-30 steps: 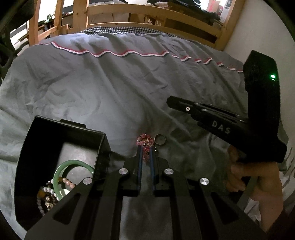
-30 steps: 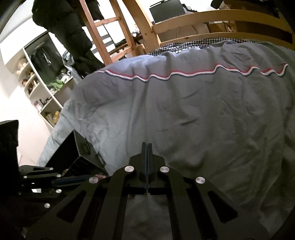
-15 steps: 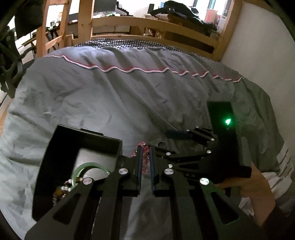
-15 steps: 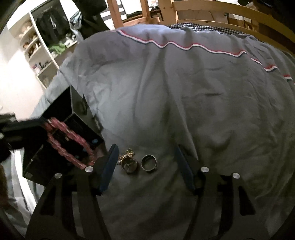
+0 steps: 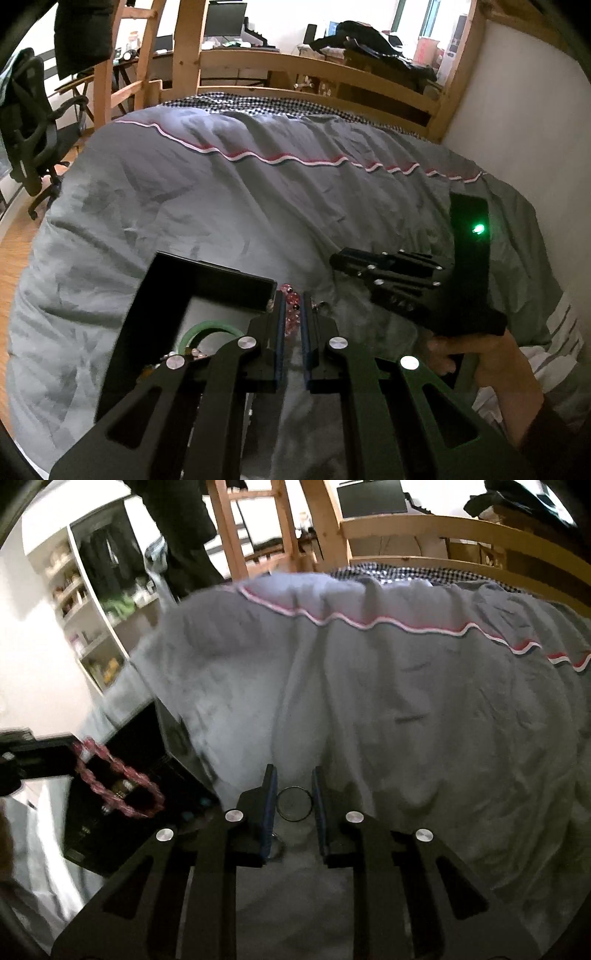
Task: Organize jewelry
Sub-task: 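Grasp a silver ring with the right tool while the left tool lifts the pink bracelet, then lower the pink bracelet and ring into the black box and open both tools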
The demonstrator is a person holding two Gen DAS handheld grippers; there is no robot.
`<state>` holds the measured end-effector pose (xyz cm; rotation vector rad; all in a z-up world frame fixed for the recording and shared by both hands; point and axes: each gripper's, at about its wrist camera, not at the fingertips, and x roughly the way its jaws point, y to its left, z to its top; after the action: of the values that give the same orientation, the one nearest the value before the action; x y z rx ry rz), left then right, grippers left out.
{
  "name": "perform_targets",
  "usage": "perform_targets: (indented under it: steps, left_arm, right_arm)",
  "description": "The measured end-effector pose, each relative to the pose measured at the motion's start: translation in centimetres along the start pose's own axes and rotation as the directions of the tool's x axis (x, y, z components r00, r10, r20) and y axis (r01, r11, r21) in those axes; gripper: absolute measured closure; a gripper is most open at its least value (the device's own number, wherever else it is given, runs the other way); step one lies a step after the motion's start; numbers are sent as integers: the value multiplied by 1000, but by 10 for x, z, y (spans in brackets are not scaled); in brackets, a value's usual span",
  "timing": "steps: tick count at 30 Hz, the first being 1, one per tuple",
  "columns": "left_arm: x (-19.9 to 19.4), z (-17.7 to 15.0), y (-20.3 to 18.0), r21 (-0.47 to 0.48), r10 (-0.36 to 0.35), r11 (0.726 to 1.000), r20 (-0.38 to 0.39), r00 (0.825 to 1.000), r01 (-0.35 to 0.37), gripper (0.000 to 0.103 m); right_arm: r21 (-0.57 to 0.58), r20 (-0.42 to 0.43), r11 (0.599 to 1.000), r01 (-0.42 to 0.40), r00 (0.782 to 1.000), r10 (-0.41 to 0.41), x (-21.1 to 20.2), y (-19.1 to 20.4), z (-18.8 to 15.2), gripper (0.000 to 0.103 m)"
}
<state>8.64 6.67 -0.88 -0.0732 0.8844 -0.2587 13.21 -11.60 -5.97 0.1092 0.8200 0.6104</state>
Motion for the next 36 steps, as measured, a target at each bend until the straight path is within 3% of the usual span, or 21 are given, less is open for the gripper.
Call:
perform_targets:
  steps: [21,36]
  left_arm:
    - [-52,5,25,-31,54,998,89,995,-52,96]
    - [-63,4,49,-69,129,990,82,988,-123,96]
  right_arm:
    - [-164,112,986,-22,993,41,-41,82,19,83]
    - [-234,104,968,-89,988,115,-38,125,11,83]
